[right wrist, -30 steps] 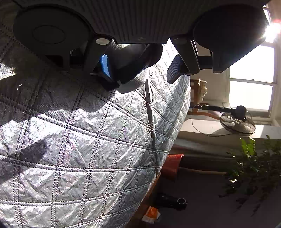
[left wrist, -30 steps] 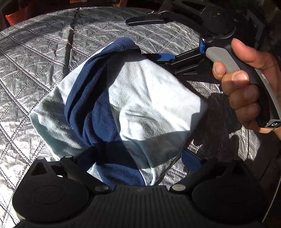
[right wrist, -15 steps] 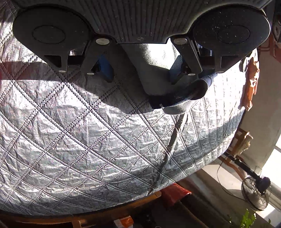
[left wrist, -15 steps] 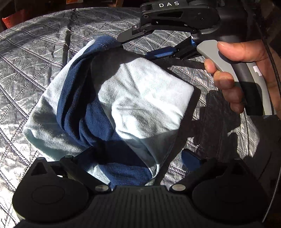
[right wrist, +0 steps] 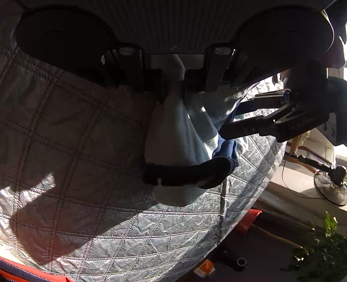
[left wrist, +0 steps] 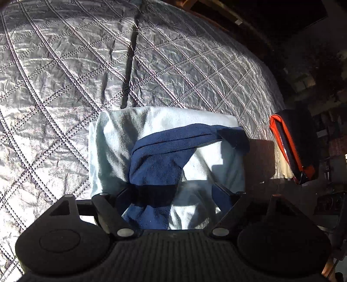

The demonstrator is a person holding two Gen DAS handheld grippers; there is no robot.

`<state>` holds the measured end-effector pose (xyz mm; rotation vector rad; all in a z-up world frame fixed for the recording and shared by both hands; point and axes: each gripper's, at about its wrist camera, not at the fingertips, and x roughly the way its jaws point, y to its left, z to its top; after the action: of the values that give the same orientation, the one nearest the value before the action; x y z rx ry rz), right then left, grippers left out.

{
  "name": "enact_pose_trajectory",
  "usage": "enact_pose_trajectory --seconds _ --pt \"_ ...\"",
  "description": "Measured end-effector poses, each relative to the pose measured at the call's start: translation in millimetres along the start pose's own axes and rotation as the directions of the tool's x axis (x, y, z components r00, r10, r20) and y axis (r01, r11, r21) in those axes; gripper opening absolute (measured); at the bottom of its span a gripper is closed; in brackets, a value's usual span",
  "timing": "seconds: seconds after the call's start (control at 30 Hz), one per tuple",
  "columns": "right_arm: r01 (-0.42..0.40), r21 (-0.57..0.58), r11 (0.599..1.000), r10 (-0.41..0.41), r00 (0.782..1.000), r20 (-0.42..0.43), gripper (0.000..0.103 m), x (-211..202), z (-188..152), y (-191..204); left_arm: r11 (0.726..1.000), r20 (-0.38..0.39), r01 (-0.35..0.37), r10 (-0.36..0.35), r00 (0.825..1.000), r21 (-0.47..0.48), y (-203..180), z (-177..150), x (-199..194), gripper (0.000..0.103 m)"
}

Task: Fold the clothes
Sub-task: 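Grasp the navy shirt edge with the right tool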

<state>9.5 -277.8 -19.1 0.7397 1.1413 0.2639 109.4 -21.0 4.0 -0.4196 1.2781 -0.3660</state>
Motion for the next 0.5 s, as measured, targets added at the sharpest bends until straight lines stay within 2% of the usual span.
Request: enact_pose_trajectory --seconds 0.03,0.1,0.2,0.27,0.3,0.37,0.4,0.5 --pt "0.003 0.005 1.000 -0.002 1.000 -0.002 0.019 0.6 -12.5 6.2 1.000 0.007 -0.003 0.003 1.000 -0.009 3.0 3.9 -2.9 0.074" --pt "0.042 -0.110 0.993 -0.041 0.999 0.017 0.020 -2.8 -25.6 24.0 0.998 0.047 -0.062 0.061 0.997 0.005 4.2 10.0 -12.1 0.075" --pt "0.106 -0.284 0.953 -0.094 0.994 0.055 0.022 -8.1 -44.8 51.1 0.980 0.149 -0.197 0.190 0.970 0.034 1.8 18.9 -27.1 0.081" --pt "0.149 -0.393 0.907 -0.125 0.989 0.085 0.029 -11.6 -57.6 69.1 0.981 0.192 -0.196 0.193 0.962 -0.006 7.1 24.5 -38.2 0.082" --pt "0.170 -0.445 0.879 -0.139 0.985 0.101 0.031 -13.4 -64.0 78.1 0.986 0.209 -0.158 0.165 0.964 -0.053 12.1 25.5 -45.1 0.082" --pt "0.212 -0.544 0.812 -0.164 0.977 0.137 0.033 -16.9 -76.8 96.1 0.989 0.223 -0.084 0.109 0.969 -0.119 18.4 24.2 -54.7 0.082" --pt "0.267 -0.590 0.762 -0.186 0.963 0.197 0.035 -26.1 -78.2 100.3 0.989 0.224 -0.070 0.098 0.970 -0.129 17.9 21.3 -56.3 0.082" --pt "0.452 -0.722 0.525 -0.252 0.892 0.375 0.040 -39.7 -81.7 102.4 0.991 0.240 -0.073 0.098 0.966 -0.108 6.7 2.7 -63.1 0.082"
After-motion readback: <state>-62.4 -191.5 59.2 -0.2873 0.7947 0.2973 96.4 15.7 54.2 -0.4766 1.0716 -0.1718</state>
